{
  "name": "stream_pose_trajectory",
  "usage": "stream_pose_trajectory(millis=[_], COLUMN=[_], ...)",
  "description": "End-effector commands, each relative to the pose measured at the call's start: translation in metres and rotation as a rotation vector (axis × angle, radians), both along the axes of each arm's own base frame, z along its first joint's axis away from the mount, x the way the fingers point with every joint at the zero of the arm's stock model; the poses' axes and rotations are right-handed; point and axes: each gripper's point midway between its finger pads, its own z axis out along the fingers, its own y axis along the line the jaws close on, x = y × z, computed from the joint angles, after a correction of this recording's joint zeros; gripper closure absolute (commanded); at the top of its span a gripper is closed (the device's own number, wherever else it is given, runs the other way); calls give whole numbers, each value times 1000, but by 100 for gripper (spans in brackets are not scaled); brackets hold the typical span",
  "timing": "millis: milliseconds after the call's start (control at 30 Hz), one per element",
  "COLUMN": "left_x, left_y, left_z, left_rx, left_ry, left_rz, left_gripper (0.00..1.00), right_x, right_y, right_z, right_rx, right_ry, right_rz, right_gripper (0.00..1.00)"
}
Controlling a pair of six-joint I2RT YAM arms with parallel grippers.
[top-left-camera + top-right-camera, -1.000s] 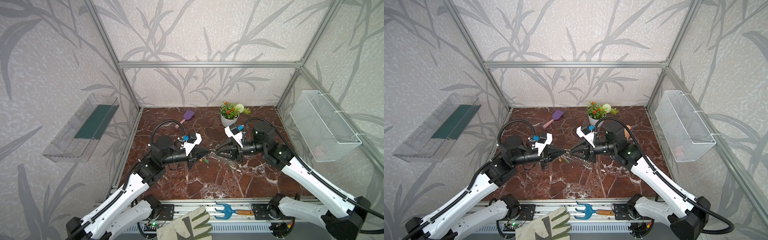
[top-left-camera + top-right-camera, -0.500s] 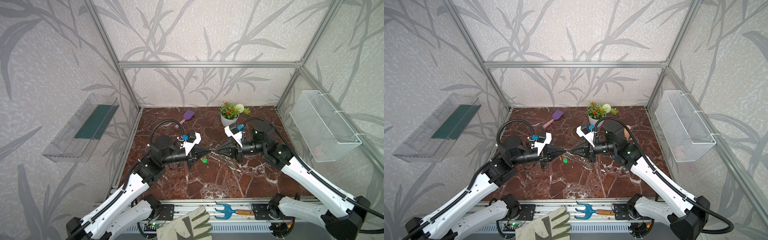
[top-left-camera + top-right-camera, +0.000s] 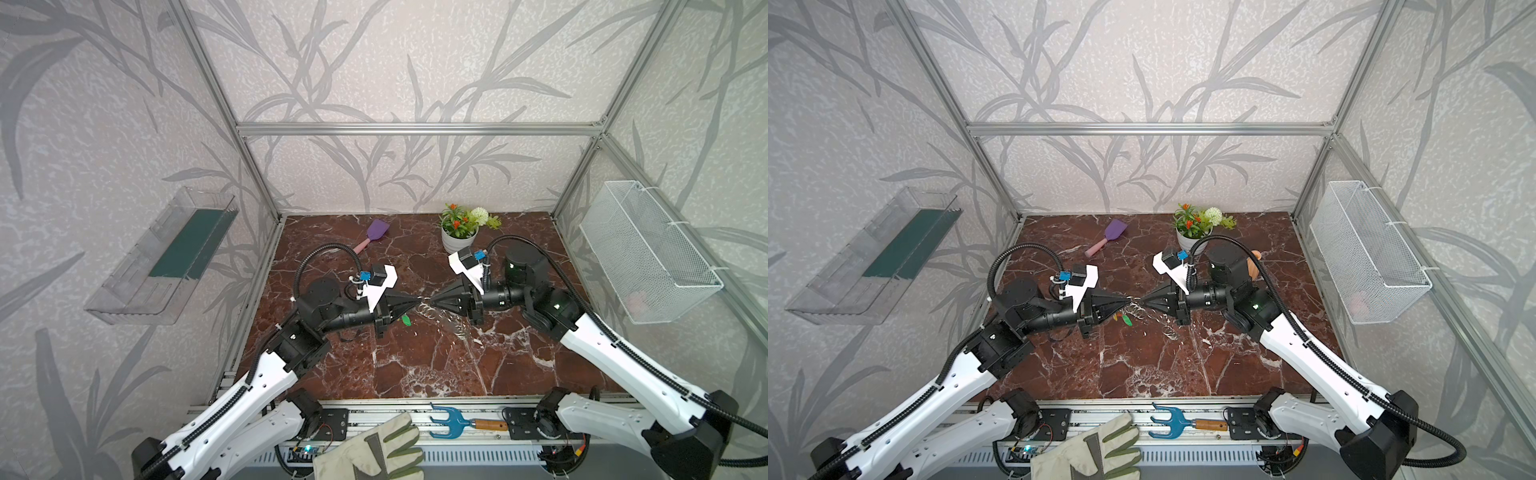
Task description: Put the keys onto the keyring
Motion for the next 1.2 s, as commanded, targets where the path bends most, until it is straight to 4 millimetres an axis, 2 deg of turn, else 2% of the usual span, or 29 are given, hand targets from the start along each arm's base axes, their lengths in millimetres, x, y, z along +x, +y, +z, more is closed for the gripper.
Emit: stream_pose_trajectory(millis=[0,200,367,533,933,1167], left_x=[-3,0,2,3,9,5], left_y=[11,11,4,5,-4,-17], left_z=[65,76,72,68,61,55], left_rx=[-215,-330,-337,-348,-369,-358], left_ry=[-138,-133,-130,-127,-124,-113], left_rz=[51,67,64,72,58,-10], left_gripper=[100,100,100,100,100,100], right_x=[-7,-6,-2,0,-6,-7], right_y=[2,6,7,4,10,13], right_z=[-11,-12,-9,-6,4,1], right_rx=[-16,-12,-8,-2,62,52], right_ry=[48,60,54,36,75,88], right_rz=[30,48,26,-3,72,88], right_gripper=[100,100,88,85,86,83])
